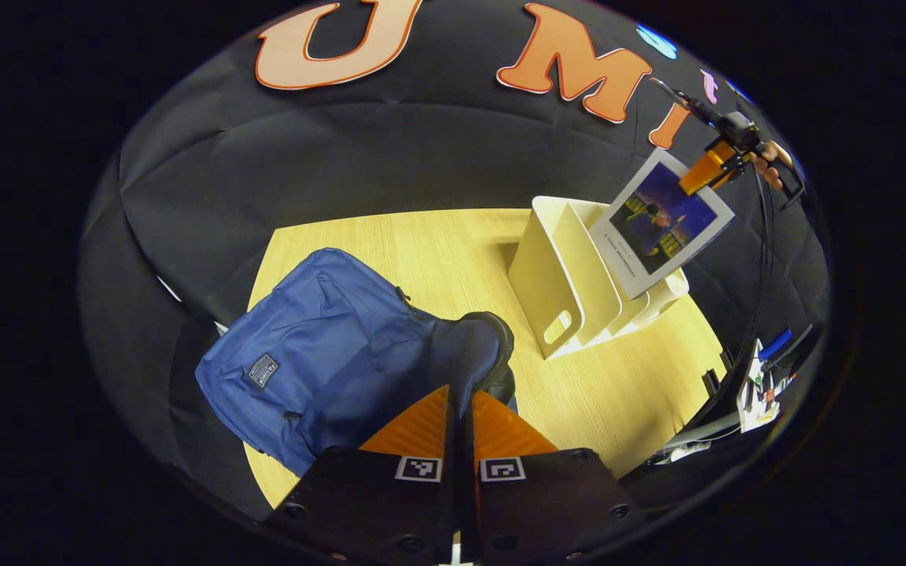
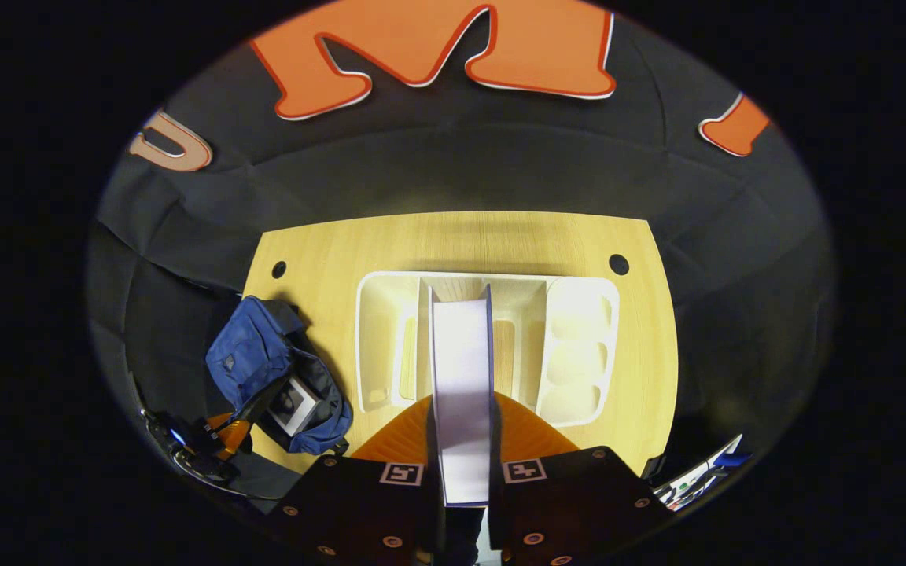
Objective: Open the schoolbag, grab two books from the bookshelf and put them into the schoolbag.
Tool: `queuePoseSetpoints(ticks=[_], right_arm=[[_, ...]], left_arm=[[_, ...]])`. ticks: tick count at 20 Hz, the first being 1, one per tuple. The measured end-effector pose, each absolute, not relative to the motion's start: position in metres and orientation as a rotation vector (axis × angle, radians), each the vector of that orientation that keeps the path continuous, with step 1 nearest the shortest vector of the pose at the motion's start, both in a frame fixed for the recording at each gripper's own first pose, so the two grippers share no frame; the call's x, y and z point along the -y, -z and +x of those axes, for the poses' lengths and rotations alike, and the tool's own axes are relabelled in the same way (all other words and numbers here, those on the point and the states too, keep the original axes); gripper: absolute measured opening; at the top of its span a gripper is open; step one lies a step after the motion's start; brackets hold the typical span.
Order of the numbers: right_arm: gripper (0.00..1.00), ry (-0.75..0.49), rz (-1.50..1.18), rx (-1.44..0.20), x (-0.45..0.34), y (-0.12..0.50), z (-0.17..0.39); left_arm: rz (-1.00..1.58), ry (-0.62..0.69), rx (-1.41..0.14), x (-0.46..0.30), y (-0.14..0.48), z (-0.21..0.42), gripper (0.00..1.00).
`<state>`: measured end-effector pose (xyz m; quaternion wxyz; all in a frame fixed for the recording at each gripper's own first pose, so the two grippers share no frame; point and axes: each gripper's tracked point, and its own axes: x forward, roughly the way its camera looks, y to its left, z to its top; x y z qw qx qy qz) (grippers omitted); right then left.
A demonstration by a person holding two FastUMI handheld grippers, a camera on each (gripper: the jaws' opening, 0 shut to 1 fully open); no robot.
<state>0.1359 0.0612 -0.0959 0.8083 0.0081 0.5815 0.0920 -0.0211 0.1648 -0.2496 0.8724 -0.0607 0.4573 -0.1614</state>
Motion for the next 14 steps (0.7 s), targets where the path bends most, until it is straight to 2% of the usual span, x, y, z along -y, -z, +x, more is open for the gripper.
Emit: queuePoseSetpoints(ticks=[9, 14], right_arm=[[0.22, -0.252, 0.106, -1.152, -0.05, 0.045, 0.092], [0.22, -0.368, 0.227, -1.136, -0.085, 0.036, 0.052]], left_arm=[[-0.093, 0.356, -0.978, -0.165, 0.248, -0.018, 0.04], [-0.075, 0.361, -0.994, -0.162, 0.252, -0.019, 0.04]])
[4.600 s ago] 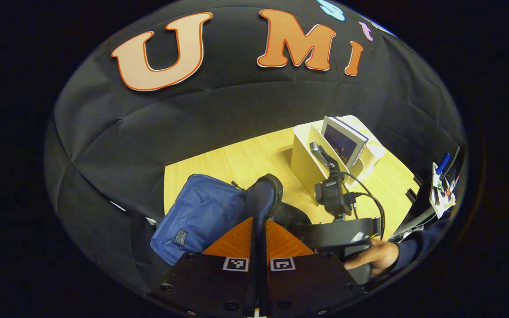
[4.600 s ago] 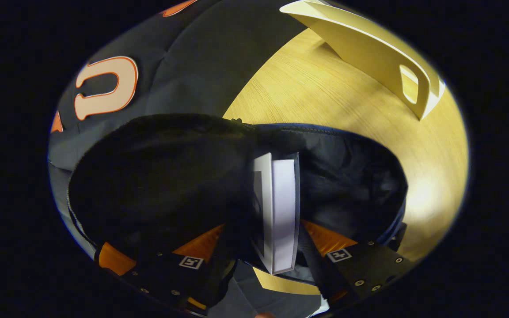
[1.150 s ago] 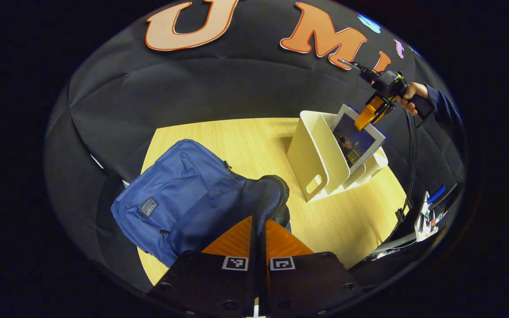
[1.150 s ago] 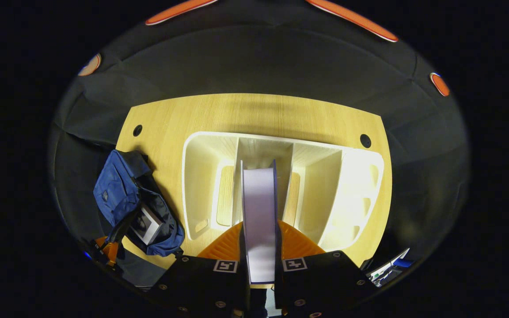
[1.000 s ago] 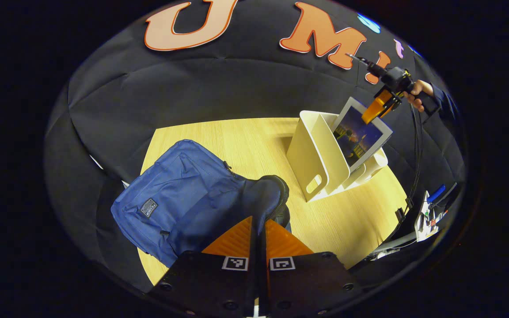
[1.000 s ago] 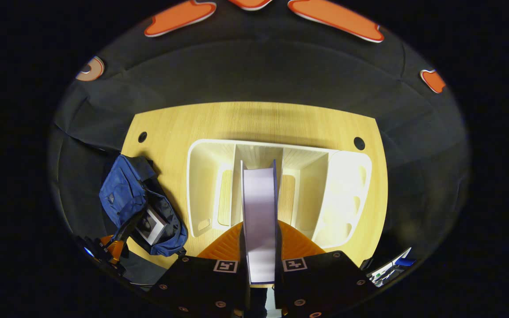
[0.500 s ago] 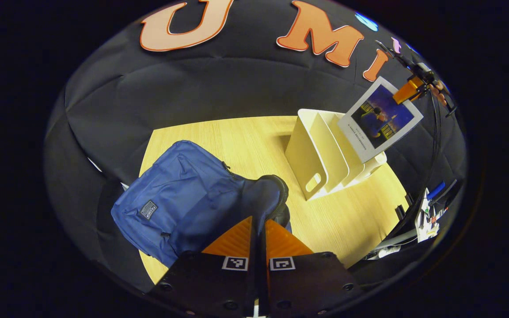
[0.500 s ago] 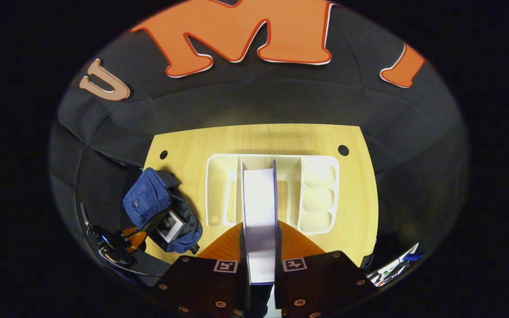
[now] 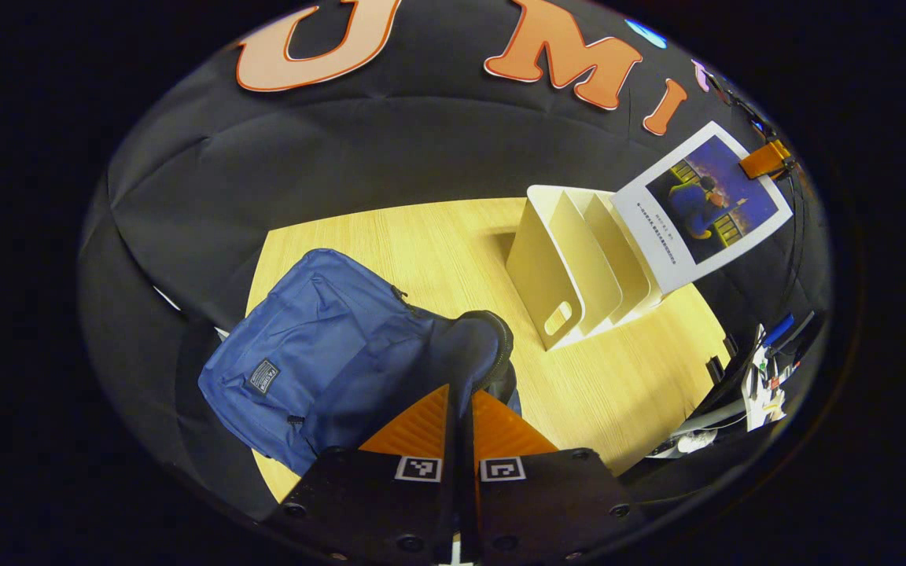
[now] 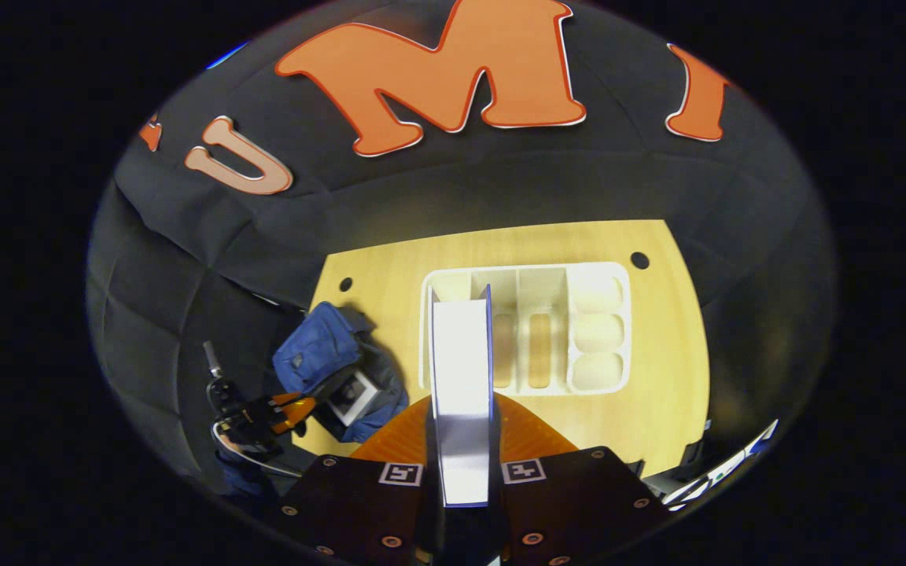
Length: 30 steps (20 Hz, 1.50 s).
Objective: Open the schoolbag, grab two books from the bookshelf and put them into the schoolbag.
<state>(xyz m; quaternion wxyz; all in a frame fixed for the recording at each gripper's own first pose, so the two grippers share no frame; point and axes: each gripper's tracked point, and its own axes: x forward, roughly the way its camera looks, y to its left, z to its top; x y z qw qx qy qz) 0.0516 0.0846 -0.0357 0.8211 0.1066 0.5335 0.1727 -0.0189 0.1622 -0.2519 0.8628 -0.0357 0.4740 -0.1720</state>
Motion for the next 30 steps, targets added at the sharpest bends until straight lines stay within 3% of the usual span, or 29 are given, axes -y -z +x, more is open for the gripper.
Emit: queuePoseSetpoints(ticks=[12, 21, 30], right_arm=[[0.22, -0.611, 0.521, -1.141, -0.2, 0.079, -0.016], [0.22, -0.598, 0.786, -1.196, -0.242, 0.165, -0.056], [0.21, -0.469, 1.014, -1.2, -0.285, 0.236, -0.056]], left_arm=[[-0.012, 0.34, -0.994, -0.172, 0.239, -0.015, 0.04], [0.057, 0.314, -0.968, -0.196, 0.22, 0.005, 0.04], [0.117, 0.344, -0.967, -0.198, 0.21, 0.009, 0.04]])
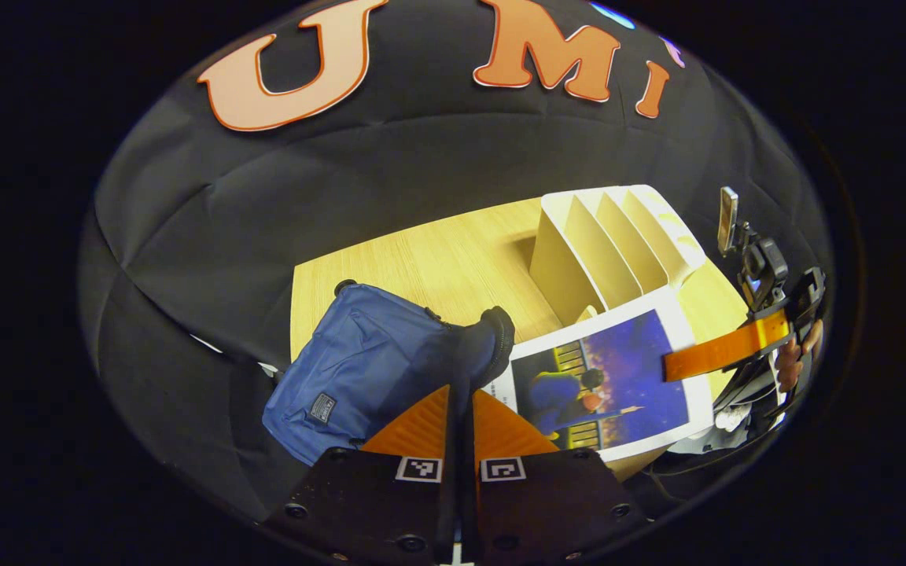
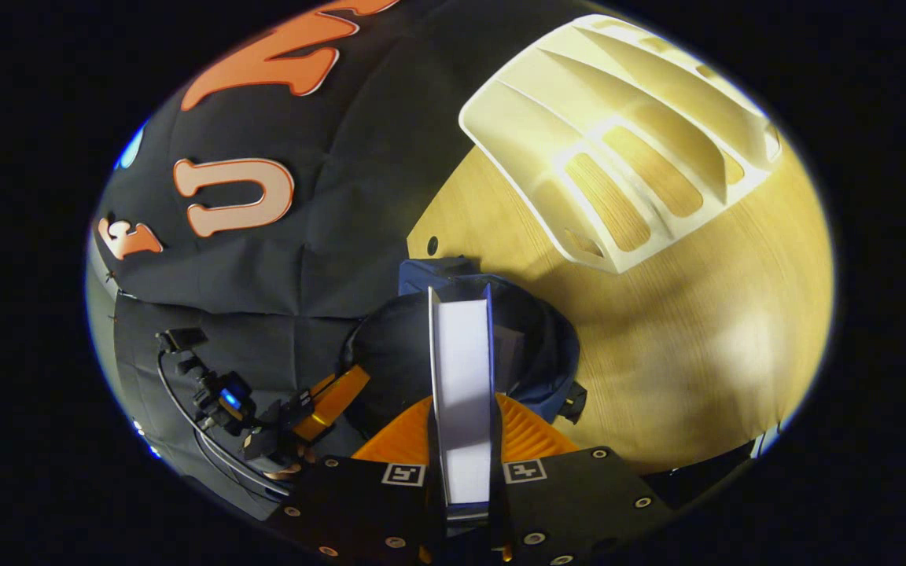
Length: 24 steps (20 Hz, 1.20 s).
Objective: Open the schoolbag, grab two books from the bookshelf and put them into the schoolbag.
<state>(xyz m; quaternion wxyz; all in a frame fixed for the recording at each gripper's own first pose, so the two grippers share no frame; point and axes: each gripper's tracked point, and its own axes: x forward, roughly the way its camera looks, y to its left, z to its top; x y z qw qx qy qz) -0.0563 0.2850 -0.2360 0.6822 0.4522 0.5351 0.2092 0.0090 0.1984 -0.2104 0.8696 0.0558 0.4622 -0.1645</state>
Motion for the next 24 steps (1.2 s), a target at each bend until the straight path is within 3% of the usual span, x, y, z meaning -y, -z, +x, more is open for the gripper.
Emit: queuePoseSetpoints(ticks=[5, 24], right_arm=[[0.21, -0.511, 1.047, -1.216, -0.333, 0.264, -0.06], [0.21, -0.475, 1.211, -1.097, -0.425, 0.299, -0.027]], left_arm=[[0.162, 0.37, -0.965, -0.195, 0.202, 0.008, 0.04], [0.205, 0.457, -0.97, -0.174, 0.203, -0.01, 0.04]])
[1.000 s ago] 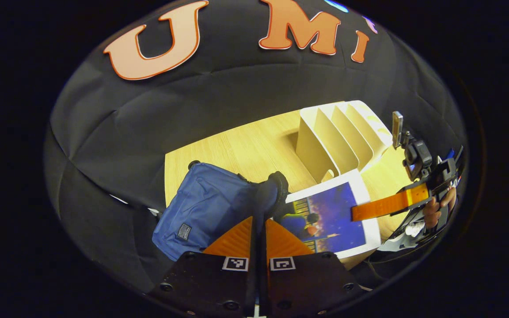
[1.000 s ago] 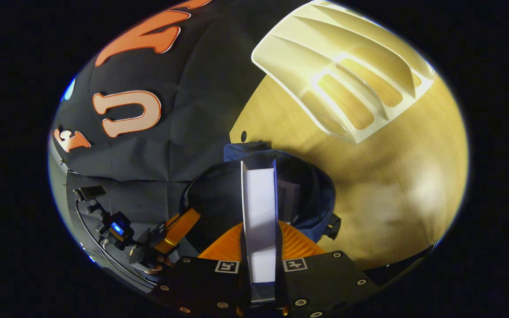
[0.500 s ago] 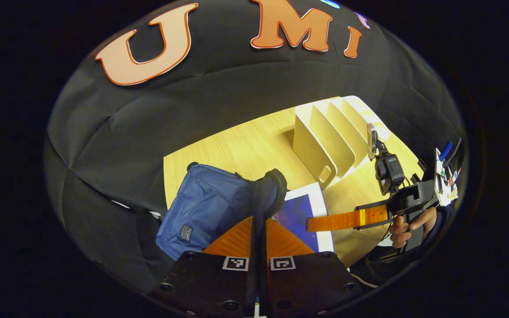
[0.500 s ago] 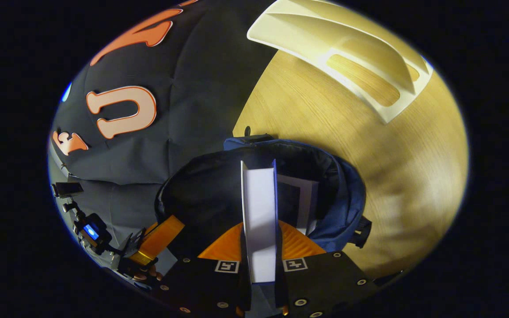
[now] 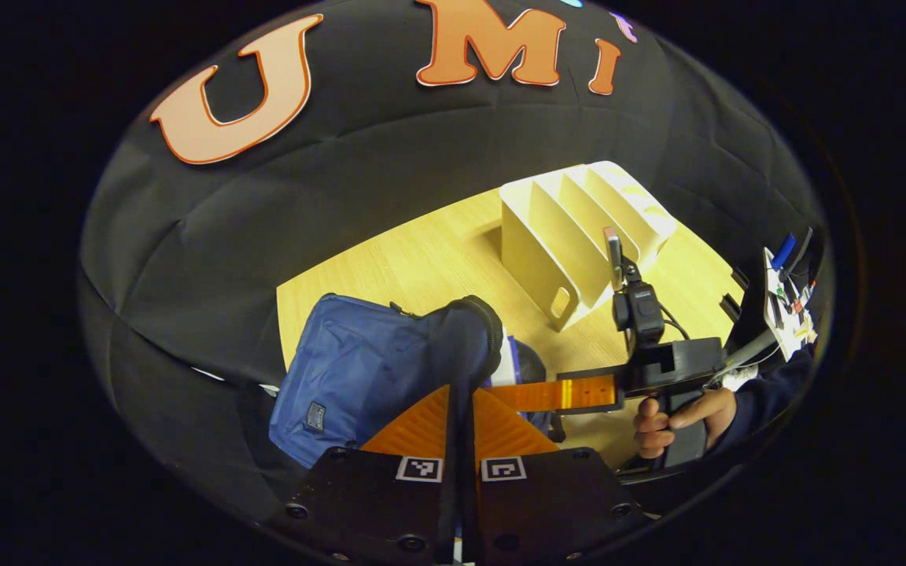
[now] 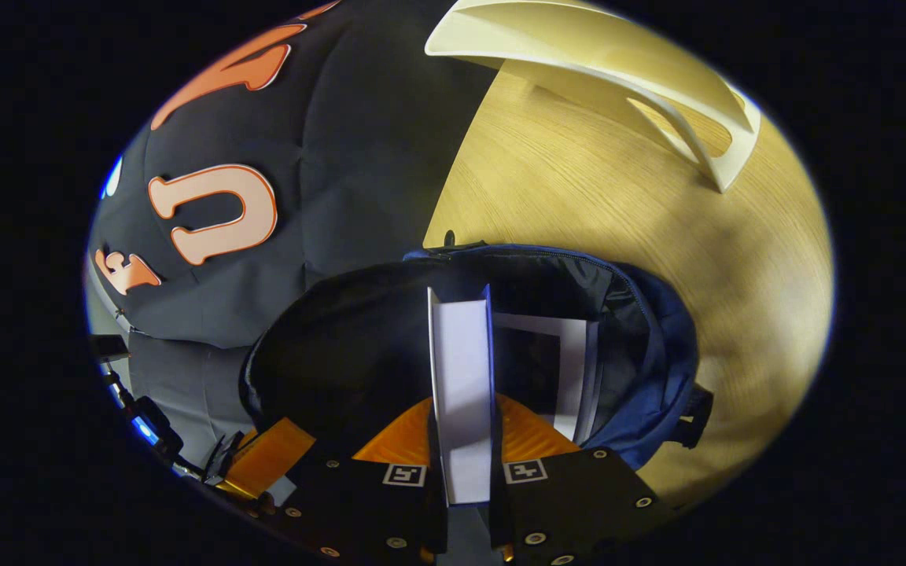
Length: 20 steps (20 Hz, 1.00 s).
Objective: Open the schoolbag, grab two books from the bookshelf and put them into the schoolbag.
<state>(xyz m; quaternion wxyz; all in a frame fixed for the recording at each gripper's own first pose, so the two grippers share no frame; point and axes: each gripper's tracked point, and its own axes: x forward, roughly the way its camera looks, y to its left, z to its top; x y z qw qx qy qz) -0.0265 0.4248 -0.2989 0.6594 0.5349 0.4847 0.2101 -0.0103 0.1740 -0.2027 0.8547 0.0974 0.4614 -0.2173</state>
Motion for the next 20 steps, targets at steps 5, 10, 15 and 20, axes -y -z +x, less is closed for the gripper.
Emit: queuePoseSetpoints(ticks=[5, 10, 15, 20], right_arm=[[0.21, -0.469, 1.21, -1.079, -0.44, 0.305, -0.022], [0.22, -0.475, 1.186, -1.092, -0.466, 0.317, -0.026], [0.3, -0.435, 1.138, -1.164, -0.464, 0.323, -0.03], [0.68, -0.424, 1.034, -1.139, -0.425, 0.312, -0.021]], left_arm=[[0.213, 0.478, -0.974, -0.171, 0.205, -0.017, 0.02], [0.18, 0.489, -0.977, -0.163, 0.207, -0.024, 0.02], [0.129, 0.468, -0.974, -0.176, 0.209, -0.023, 0.02], [0.094, 0.439, -0.975, -0.179, 0.214, -0.018, 0.02]])
